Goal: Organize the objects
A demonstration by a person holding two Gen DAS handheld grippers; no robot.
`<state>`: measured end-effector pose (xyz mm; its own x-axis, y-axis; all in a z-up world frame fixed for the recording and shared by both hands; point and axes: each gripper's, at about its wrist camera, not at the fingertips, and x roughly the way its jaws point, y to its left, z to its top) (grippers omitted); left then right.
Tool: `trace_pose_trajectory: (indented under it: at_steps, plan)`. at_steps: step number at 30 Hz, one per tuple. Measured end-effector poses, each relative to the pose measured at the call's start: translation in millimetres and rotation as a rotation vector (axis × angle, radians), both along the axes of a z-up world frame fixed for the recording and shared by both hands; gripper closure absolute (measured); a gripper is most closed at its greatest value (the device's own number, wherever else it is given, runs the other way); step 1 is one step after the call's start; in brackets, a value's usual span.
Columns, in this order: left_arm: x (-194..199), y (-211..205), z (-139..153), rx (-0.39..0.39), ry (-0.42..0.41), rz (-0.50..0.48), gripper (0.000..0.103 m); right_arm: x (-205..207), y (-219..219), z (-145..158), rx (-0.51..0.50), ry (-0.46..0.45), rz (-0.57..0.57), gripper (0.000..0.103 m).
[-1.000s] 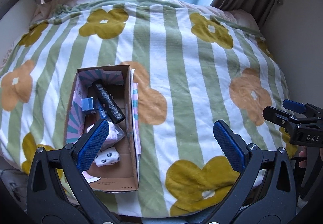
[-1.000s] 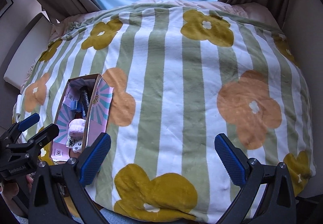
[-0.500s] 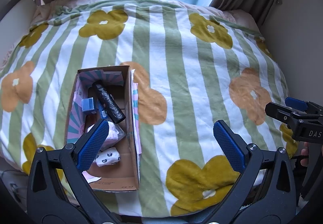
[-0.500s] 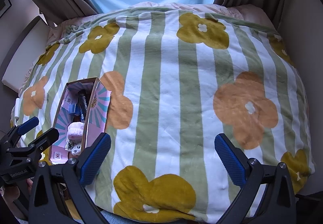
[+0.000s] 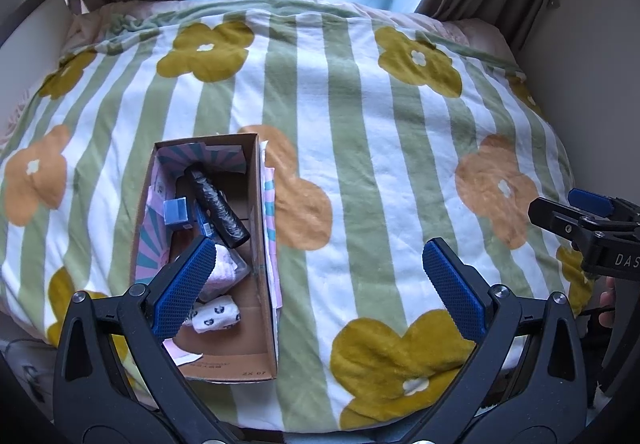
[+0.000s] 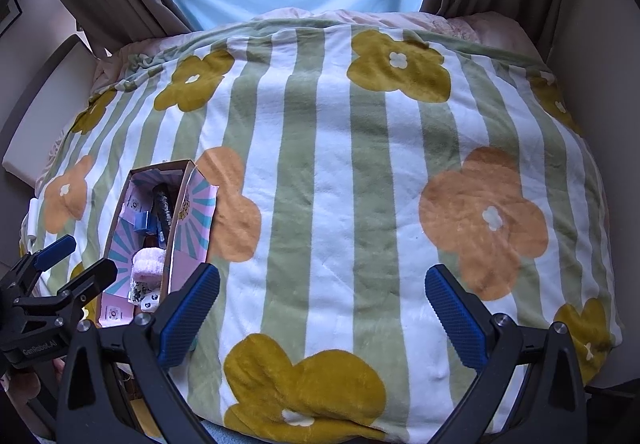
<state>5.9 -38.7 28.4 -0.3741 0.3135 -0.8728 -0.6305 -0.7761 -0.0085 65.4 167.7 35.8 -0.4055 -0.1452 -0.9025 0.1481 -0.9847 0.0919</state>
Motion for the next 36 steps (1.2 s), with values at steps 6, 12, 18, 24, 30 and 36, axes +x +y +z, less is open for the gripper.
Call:
trace_pose_trajectory:
  at_steps: [6, 12, 18, 24, 30, 36]
  plan:
    - [-0.3, 0.7, 0.3, -0.001, 0.003, 0.001, 0.000, -2.1, 0.8, 1.4, 0.000, 0.002, -0.002, 0.000]
    - [-1.2, 0.9, 1.1, -0.005, 0.006, 0.000, 0.000, -5.5, 2.0, 3.1, -0.001, 0.003, -0.004, 0.000]
    - [-2.5, 0.7, 1.8, -0.011, 0.010, -0.001, 0.000, -6.9, 2.4, 3.7, 0.000, 0.003, -0.004, 0.000]
    - [-5.0, 1.0, 3.0, -0.017, 0.027, 0.002, 0.000, -8.1, 3.0, 4.1, 0.000, 0.005, -0.005, 0.000]
    - [-8.2, 0.8, 3.6, -0.042, 0.067, 0.001, 0.000, -7.6, 2.9, 3.9, 0.000, 0.005, -0.006, 0.000]
    - [-5.5, -3.8, 9.0, -0.062, 0.158, 0.073, 0.000, -7.4, 2.8, 3.9, -0.001, 0.006, -0.006, 0.000]
